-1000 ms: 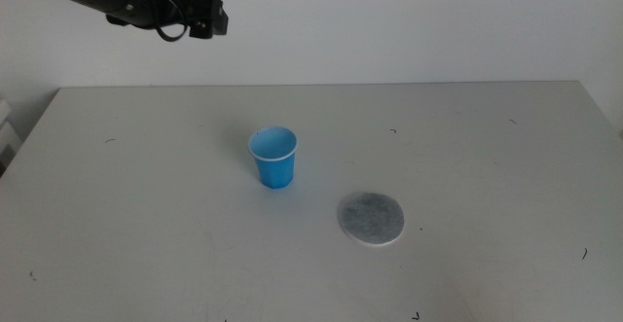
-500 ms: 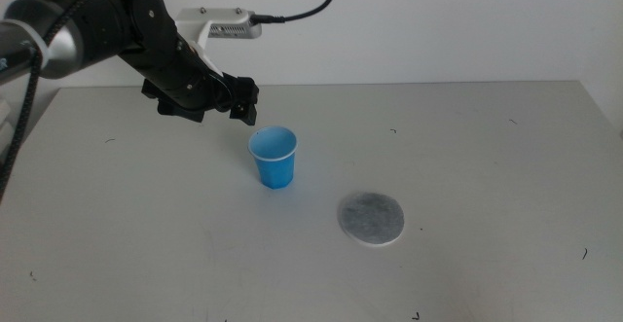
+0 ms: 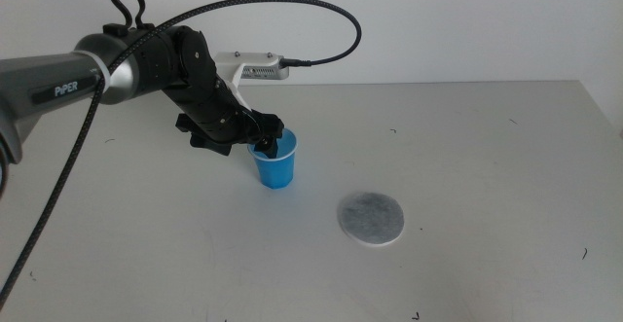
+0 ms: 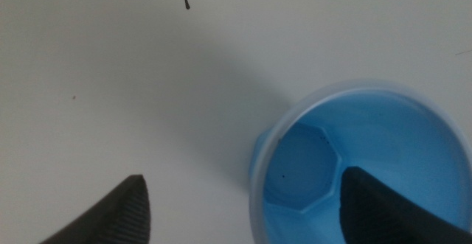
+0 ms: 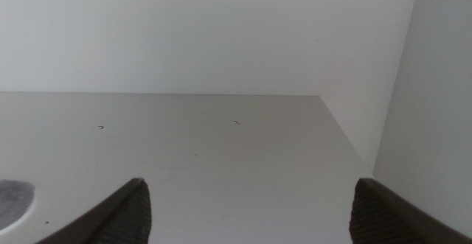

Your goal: Place an empty cup on a cup mat.

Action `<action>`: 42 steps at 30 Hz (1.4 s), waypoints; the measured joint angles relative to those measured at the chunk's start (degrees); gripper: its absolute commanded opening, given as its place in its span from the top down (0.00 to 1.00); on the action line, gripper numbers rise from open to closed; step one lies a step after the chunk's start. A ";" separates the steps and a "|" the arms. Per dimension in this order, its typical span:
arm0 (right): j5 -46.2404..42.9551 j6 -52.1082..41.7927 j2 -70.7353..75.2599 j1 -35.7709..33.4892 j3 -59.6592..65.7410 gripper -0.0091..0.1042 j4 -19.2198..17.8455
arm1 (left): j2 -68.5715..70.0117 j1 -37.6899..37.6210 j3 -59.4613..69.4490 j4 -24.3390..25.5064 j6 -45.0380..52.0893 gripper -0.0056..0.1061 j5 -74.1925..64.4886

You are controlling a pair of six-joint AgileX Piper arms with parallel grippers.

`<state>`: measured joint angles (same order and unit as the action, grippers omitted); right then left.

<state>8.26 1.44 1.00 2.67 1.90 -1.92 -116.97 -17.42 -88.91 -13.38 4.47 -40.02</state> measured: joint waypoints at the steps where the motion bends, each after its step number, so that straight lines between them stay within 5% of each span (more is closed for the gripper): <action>1: 0.00 0.00 0.00 0.00 0.00 0.09 0.00 | -0.32 -0.02 0.00 -0.36 -0.07 0.38 0.05; 5: 0.00 0.00 0.00 0.00 0.00 0.09 0.00 | -0.50 -0.02 0.00 -1.64 -0.23 0.69 0.18; 10: 0.00 0.00 0.00 0.00 0.00 0.09 0.00 | -0.23 -0.07 -0.06 -2.61 -0.76 0.95 -0.40; 23: 0.00 0.00 0.00 0.00 0.00 0.09 0.00 | 10.50 -5.16 -0.10 -2.06 -3.87 0.95 -4.85; 42: 0.00 0.00 0.00 0.00 0.00 0.09 0.00 | 3.29 -20.62 -0.10 -1.77 -5.45 0.95 1.21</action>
<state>8.26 1.44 1.00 2.67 1.90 -1.92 -113.68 -38.04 -89.01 -15.15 -0.98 -38.81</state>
